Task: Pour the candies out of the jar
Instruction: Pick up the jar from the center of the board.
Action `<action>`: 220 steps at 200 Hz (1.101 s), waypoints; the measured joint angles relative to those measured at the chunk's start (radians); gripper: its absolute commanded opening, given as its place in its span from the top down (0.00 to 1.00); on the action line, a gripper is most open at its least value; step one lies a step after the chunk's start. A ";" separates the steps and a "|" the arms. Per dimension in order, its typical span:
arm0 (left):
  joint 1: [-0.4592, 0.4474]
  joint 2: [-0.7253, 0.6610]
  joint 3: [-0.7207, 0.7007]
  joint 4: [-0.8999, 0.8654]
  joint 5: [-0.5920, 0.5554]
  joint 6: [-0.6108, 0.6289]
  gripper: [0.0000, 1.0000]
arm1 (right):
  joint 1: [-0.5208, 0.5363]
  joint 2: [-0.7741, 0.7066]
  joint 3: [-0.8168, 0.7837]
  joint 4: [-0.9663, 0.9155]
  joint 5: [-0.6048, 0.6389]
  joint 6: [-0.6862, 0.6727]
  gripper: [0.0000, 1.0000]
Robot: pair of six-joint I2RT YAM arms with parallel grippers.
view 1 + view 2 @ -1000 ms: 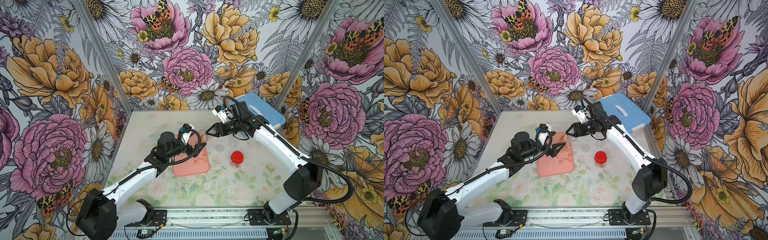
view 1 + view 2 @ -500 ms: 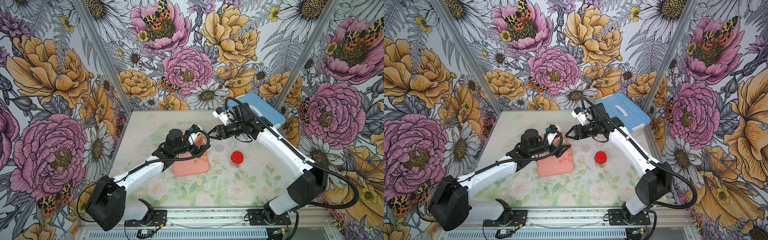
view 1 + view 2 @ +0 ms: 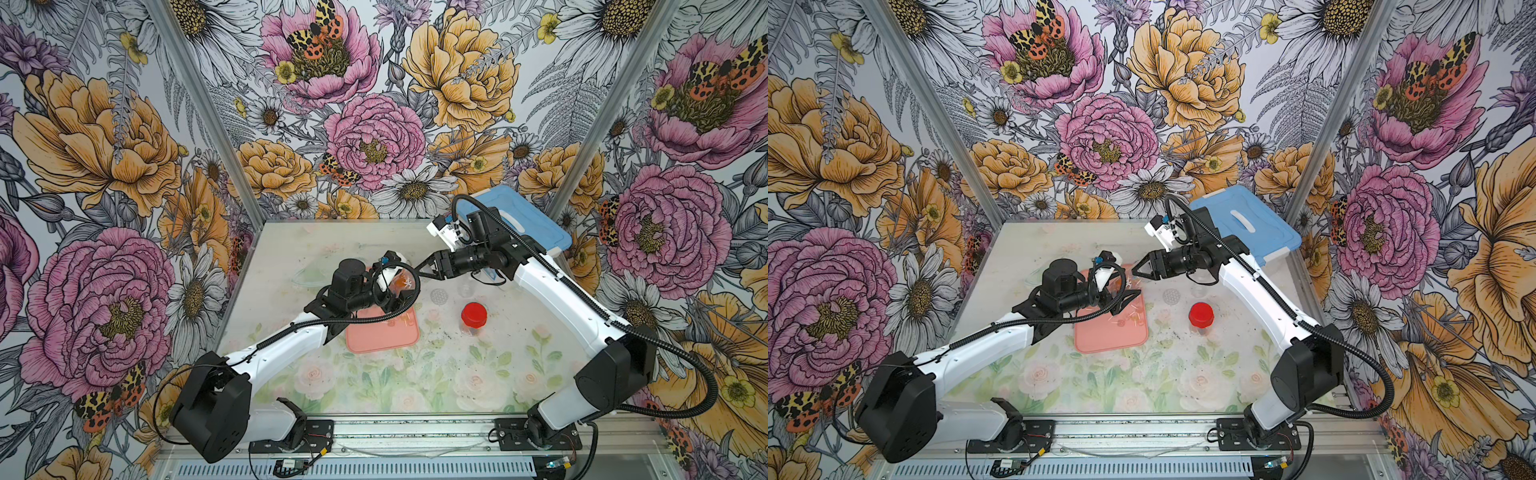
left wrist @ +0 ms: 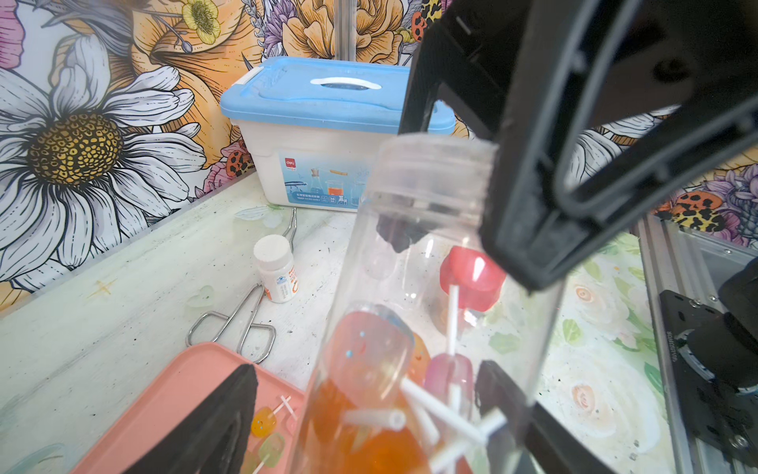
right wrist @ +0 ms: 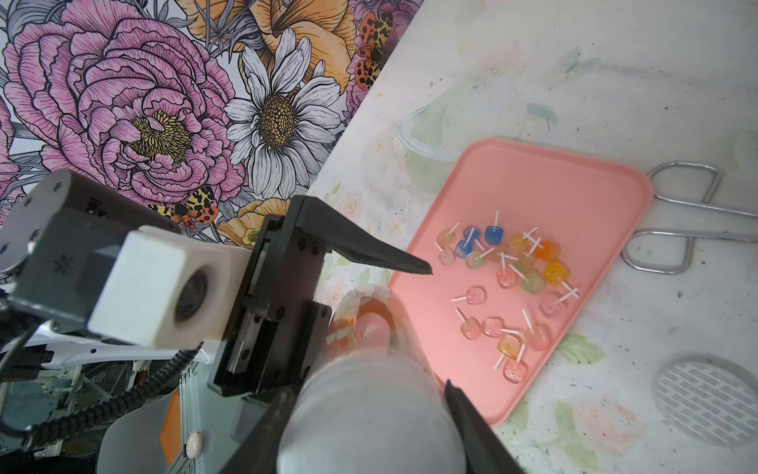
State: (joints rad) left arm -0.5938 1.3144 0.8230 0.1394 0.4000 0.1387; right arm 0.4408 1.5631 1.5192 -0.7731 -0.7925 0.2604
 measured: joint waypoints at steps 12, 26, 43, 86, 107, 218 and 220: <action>0.000 0.000 0.000 0.000 0.000 0.000 0.14 | 0.000 0.000 0.000 0.000 -0.005 0.000 0.62; 0.000 0.000 0.000 0.000 0.000 0.000 0.19 | -0.002 0.000 0.000 0.000 -0.009 0.000 0.62; 0.000 0.000 0.000 0.000 0.002 0.002 0.27 | -0.004 0.000 0.000 0.002 -0.010 0.000 0.63; -0.016 0.000 0.000 -0.002 0.006 0.026 0.39 | -0.007 0.000 -0.004 0.022 -0.010 0.003 0.63; -0.019 0.000 0.000 -0.001 0.006 0.027 0.43 | -0.008 0.000 -0.004 0.029 -0.009 0.005 0.63; -0.006 -0.003 0.000 -0.012 -0.035 -0.001 1.00 | -0.008 -0.014 -0.011 0.047 0.033 0.077 0.18; -0.006 -0.003 0.000 -0.012 -0.037 -0.001 1.00 | -0.008 -0.015 -0.012 0.050 0.037 0.077 0.18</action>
State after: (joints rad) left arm -0.5995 1.3109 0.8230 0.1276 0.3630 0.1379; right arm 0.4332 1.5478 1.5074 -0.7227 -0.7555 0.3374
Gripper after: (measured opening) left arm 0.575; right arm 0.811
